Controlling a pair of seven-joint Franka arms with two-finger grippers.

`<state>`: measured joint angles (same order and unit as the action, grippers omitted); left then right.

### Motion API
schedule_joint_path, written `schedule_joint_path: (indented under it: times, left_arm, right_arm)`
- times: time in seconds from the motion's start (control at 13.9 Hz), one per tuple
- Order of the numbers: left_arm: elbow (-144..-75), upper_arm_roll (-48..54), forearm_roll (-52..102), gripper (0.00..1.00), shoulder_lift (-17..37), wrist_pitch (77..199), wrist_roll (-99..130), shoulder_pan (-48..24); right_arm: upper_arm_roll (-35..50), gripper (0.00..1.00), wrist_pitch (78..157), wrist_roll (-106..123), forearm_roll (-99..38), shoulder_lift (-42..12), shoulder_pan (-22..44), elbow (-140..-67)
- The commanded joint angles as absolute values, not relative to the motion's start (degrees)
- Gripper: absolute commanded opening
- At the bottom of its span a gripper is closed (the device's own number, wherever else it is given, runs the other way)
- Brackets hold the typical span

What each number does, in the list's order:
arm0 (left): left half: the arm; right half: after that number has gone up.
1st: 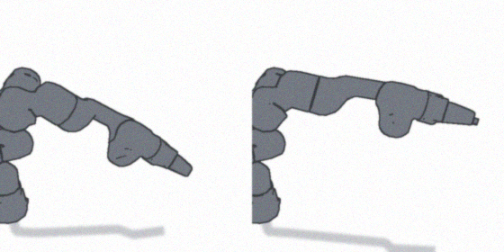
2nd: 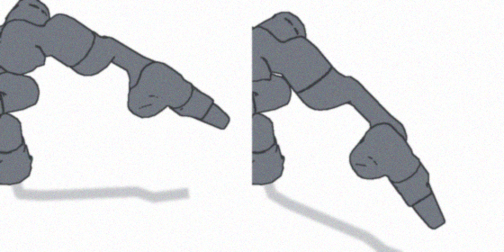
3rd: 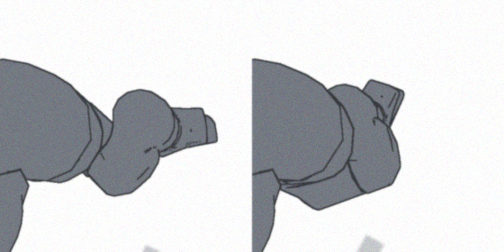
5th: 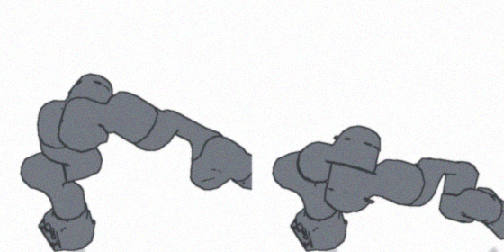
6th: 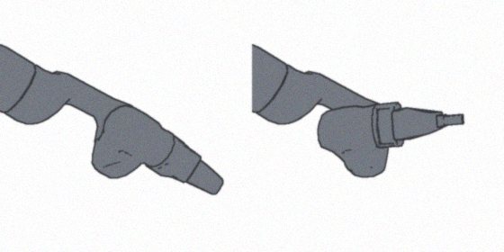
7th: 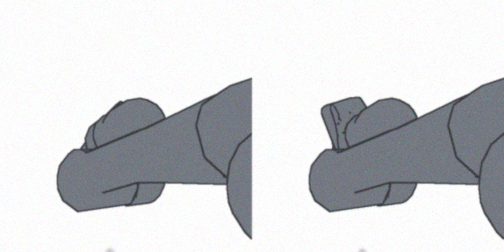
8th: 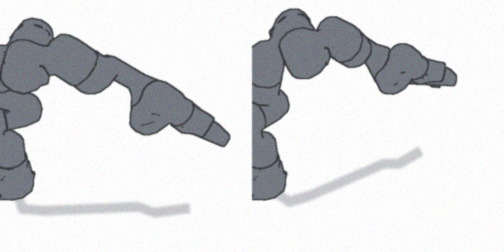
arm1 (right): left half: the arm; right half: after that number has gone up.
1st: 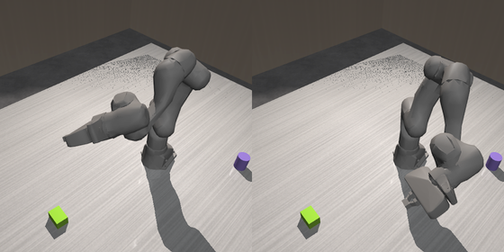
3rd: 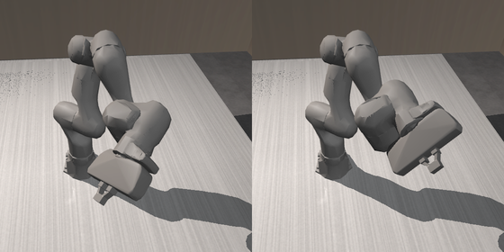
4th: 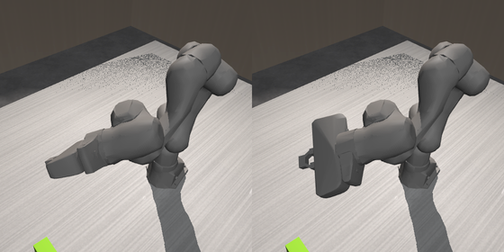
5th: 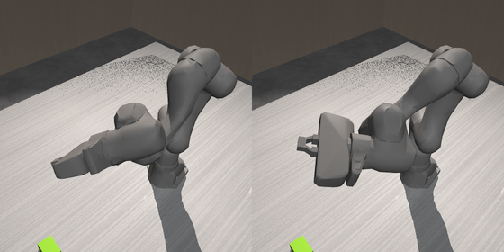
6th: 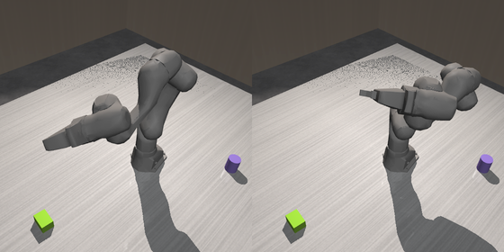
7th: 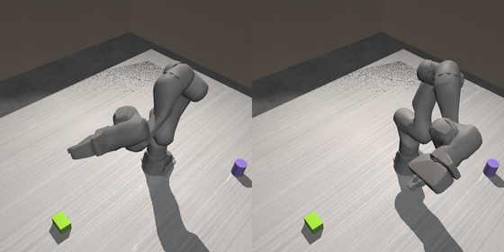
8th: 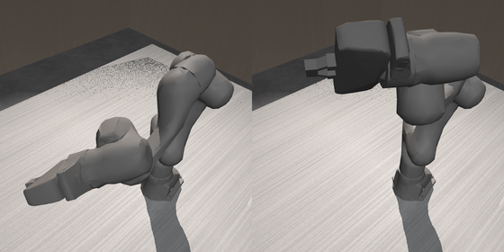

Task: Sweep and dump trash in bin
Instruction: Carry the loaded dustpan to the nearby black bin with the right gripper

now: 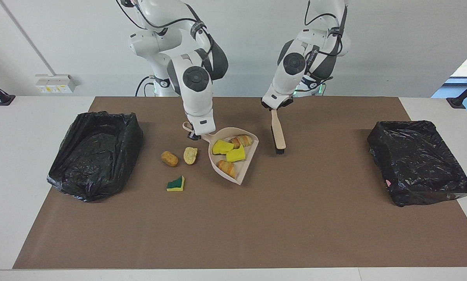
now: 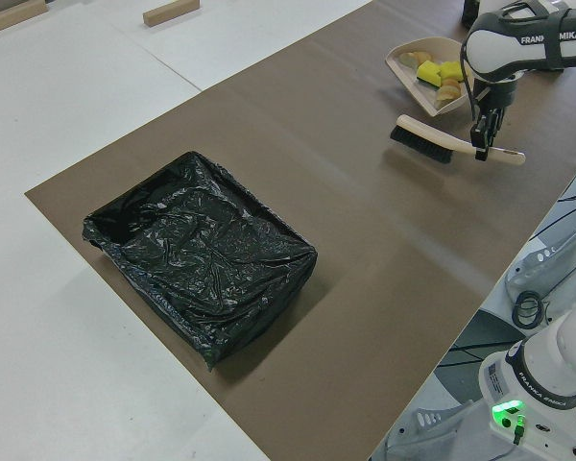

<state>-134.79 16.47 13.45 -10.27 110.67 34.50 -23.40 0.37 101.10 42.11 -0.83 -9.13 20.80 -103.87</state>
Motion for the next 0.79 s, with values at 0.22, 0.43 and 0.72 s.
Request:
schedule_joint_path:
  times: [0.22,0.43,0.72]
  left_arm:
    - [-142.7,15.8,19.3,0.0,-17.4,119.3,48.5,-41.1]
    - [-145.3,15.8,21.4,0.0,-16.1,126.4,53.7,-47.5]
    - [-145.6,15.8,26.0,0.0,-15.0,127.2,54.0,-48.9]
  right_arm:
    - [0.4,0.0,92.7,51.7,-0.1,-4.7,8.7,-98.5]
    - [0.3,0.0,87.6,56.6,0.2,-4.5,0.6,-94.1]
    - [-0.3,0.0,87.8,67.7,3.9,-4.6,-11.7,-93.7]
